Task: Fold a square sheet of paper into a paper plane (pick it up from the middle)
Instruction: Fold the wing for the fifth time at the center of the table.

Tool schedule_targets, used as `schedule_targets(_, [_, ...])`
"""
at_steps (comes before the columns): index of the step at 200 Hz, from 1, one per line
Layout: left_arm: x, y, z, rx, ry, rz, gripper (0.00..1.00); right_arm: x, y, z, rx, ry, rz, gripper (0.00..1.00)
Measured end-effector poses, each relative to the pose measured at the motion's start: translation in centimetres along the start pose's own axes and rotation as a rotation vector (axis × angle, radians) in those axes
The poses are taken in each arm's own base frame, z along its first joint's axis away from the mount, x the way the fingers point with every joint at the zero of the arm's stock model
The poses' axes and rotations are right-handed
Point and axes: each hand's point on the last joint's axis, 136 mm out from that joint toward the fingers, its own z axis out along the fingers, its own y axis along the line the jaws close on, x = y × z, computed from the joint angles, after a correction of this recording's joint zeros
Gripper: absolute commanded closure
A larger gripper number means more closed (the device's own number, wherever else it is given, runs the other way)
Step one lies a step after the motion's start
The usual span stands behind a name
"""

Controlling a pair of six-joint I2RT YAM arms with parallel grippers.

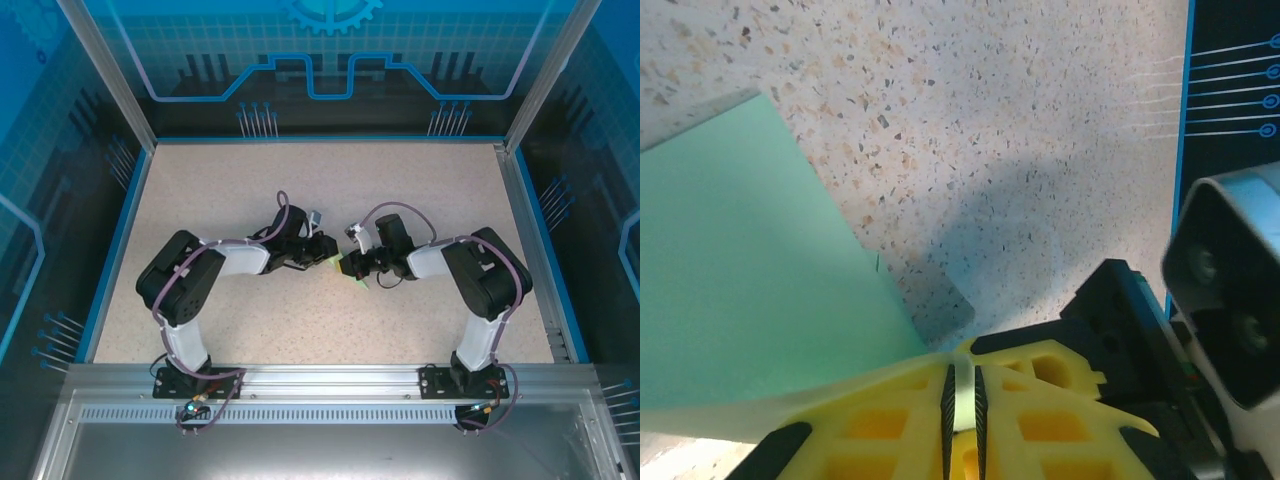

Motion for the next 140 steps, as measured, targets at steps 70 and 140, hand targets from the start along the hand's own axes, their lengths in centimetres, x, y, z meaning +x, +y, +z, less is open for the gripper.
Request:
schedule_targets(70, [1.4,2.3,-0.7,-0.037,0.016,-0.03,0.82,0.4,0.1,0.6,-0.039,0.004,0.075,0.95])
schedule_targets(140, [1.5,2.5,-0.9,-0.031,0.005,-0.025,0.83,0.5,-0.1,0.6,-0.036,0.007,0.126,0.96])
